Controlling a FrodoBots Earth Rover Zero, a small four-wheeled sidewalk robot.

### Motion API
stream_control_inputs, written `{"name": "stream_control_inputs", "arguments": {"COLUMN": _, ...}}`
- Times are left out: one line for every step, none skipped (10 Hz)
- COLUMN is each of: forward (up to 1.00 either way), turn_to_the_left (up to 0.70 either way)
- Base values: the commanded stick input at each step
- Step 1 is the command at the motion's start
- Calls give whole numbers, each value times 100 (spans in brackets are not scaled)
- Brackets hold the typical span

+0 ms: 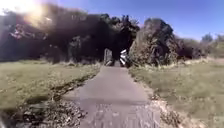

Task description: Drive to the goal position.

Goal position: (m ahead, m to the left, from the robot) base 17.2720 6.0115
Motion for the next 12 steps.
{"name": "stream_control_inputs", "arguments": {"forward": 100, "turn_to_the_left": 0}}
{"name": "stream_control_inputs", "arguments": {"forward": 100, "turn_to_the_left": 0}}
{"name": "stream_control_inputs", "arguments": {"forward": 100, "turn_to_the_left": 0}}
{"name": "stream_control_inputs", "arguments": {"forward": 100, "turn_to_the_left": 0}}
{"name": "stream_control_inputs", "arguments": {"forward": 100, "turn_to_the_left": 0}}
{"name": "stream_control_inputs", "arguments": {"forward": 100, "turn_to_the_left": 0}}
{"name": "stream_control_inputs", "arguments": {"forward": 100, "turn_to_the_left": 0}}
{"name": "stream_control_inputs", "arguments": {"forward": 100, "turn_to_the_left": 0}}
{"name": "stream_control_inputs", "arguments": {"forward": 100, "turn_to_the_left": 0}}
{"name": "stream_control_inputs", "arguments": {"forward": 100, "turn_to_the_left": 0}}
{"name": "stream_control_inputs", "arguments": {"forward": 100, "turn_to_the_left": 0}}
{"name": "stream_control_inputs", "arguments": {"forward": 100, "turn_to_the_left": 3}}
